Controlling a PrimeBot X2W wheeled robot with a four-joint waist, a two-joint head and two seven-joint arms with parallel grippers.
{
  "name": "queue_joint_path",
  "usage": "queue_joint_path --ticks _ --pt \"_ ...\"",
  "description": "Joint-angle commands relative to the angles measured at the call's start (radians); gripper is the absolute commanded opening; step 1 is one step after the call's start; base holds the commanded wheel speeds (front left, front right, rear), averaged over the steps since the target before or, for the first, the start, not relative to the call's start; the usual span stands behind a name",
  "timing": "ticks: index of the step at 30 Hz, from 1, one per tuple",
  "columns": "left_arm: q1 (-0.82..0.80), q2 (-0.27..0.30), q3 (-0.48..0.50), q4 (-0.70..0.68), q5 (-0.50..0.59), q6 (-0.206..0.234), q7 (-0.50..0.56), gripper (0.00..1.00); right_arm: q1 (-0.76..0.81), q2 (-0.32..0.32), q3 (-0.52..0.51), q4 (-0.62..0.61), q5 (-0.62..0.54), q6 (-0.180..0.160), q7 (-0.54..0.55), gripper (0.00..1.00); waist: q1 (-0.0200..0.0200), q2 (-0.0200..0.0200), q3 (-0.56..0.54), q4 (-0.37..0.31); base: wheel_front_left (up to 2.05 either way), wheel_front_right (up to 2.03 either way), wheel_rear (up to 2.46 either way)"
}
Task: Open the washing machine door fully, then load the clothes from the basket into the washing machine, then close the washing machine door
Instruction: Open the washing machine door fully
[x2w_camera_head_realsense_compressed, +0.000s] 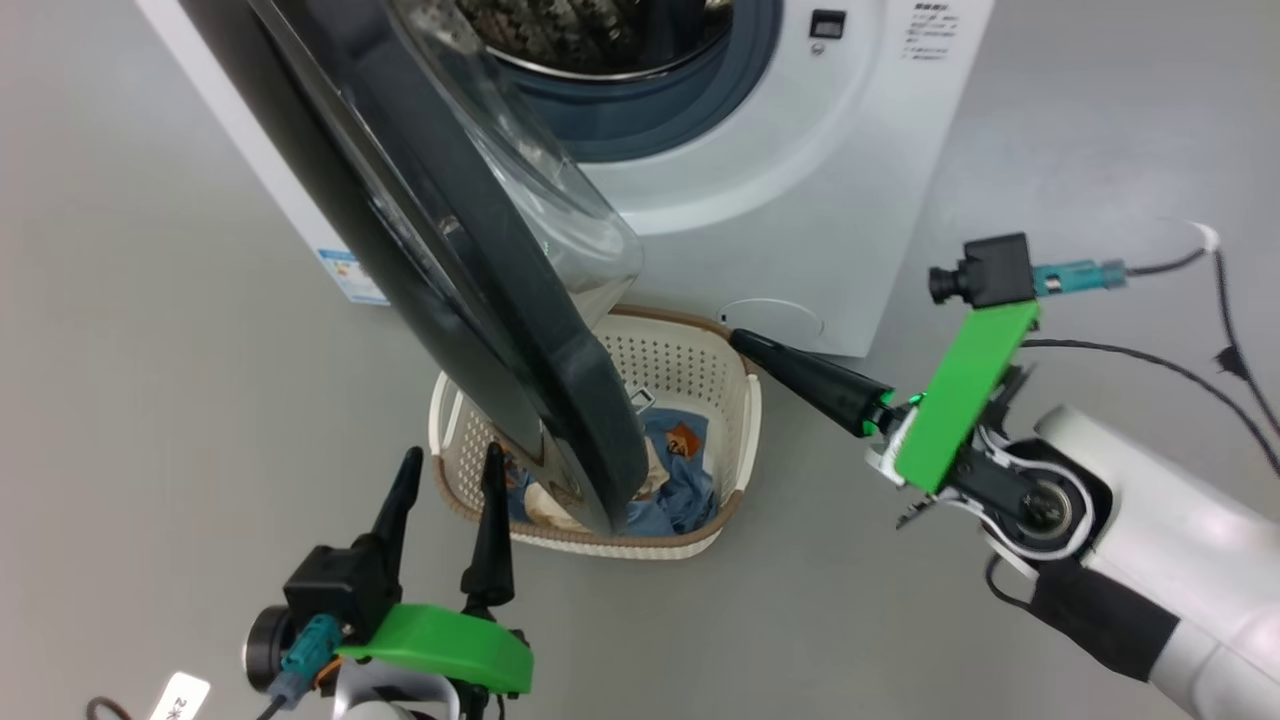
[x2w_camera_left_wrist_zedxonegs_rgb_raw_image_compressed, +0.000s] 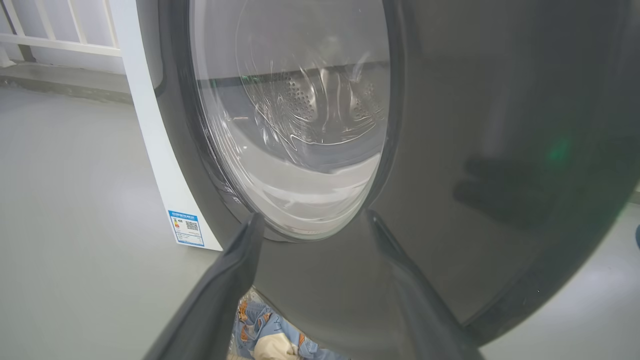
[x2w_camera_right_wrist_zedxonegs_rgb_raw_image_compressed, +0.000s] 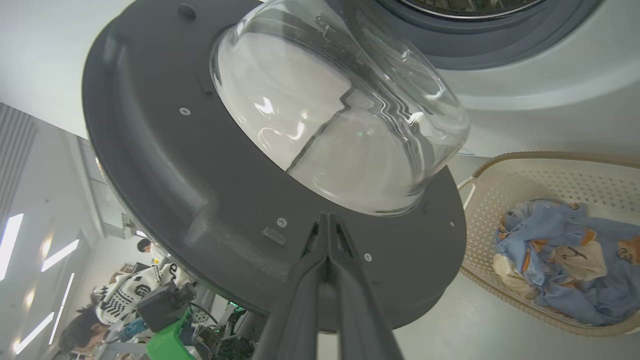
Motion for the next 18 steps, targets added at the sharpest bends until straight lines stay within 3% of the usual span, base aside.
queue_joint_path --ticks 1,11,18 --pt "0.006 0.013 0.041 -0.022 0.012 -0.004 -0.006 1.0 0.029 -0.013 0.012 -0.031 -0.043 0.01 -0.041 0.0 0.0 0.0 -0.03 -0.029 0.0 0.0 0.0" --pt "0.046 0.013 0.108 -0.03 0.05 -0.022 -0.006 1.0 0.135 -0.086 0.052 -0.021 -0.413 0.01 -0.353 0.0 0.0 0.0 -0.109 -0.12 0.0 0.0 0.0" --pt "0.078 0.013 0.137 -0.034 0.068 -0.031 -0.006 1.0 0.261 -0.035 -0.117 0.052 -0.653 0.01 -0.409 0.0 0.0 0.0 -0.151 -0.166 0.0 0.0 0.0"
